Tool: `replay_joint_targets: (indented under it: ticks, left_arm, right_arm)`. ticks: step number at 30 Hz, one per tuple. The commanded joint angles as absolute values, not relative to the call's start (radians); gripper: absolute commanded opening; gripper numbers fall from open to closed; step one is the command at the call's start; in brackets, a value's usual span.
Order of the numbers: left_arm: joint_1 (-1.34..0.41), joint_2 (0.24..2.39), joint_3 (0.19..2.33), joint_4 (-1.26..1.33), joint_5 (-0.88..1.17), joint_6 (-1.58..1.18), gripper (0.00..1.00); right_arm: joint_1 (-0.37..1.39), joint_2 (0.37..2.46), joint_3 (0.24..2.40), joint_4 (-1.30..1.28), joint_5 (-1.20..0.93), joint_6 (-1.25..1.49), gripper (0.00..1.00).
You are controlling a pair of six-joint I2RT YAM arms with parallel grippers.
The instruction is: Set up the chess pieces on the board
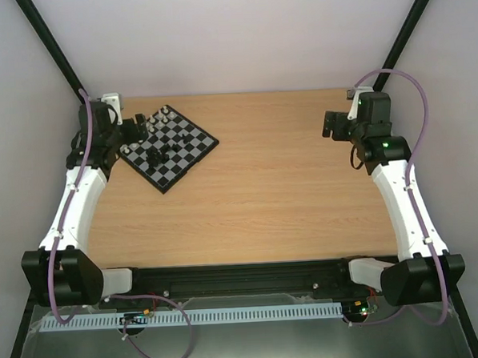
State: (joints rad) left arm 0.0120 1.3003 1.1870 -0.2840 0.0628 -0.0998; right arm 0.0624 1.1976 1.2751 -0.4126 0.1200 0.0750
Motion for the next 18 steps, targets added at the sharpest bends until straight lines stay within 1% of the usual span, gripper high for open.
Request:
replay_joint_targets:
  ticks: [1, 6, 11, 14, 16, 18]
  left_arm:
    - [0.035, 1.314, 1.243, -0.342, 0.027, -0.138, 0.99]
    - [0.115, 1.37, 1.33, -0.423, 0.069, -0.172, 0.93]
    - [0.192, 1.471, 1.455, -0.5, 0.109, -0.185, 0.84]
    - [0.229, 1.539, 1.513, -0.521, 0.108, -0.204, 0.79]
    - [0.257, 1.584, 1.54, -0.535, 0.112, -0.22, 0.77]
    - [0.281, 1.634, 1.564, -0.552, 0.106, -0.237, 0.77]
  right_arm:
    - [0.033, 1.216, 1.291, -0.479, 0.038, 0.066, 0.99]
    - [0.016, 1.228, 1.286, -0.48, -0.13, -0.014, 0.99]
    - [0.034, 1.329, 1.342, -0.523, -0.211, -0.033, 0.99]
    - [0.062, 1.385, 1.366, -0.525, -0.245, -0.045, 0.97]
    - [0.096, 1.419, 1.379, -0.532, -0.267, -0.073, 0.94]
    - [0.13, 1.46, 1.396, -0.549, -0.308, -0.105, 0.89]
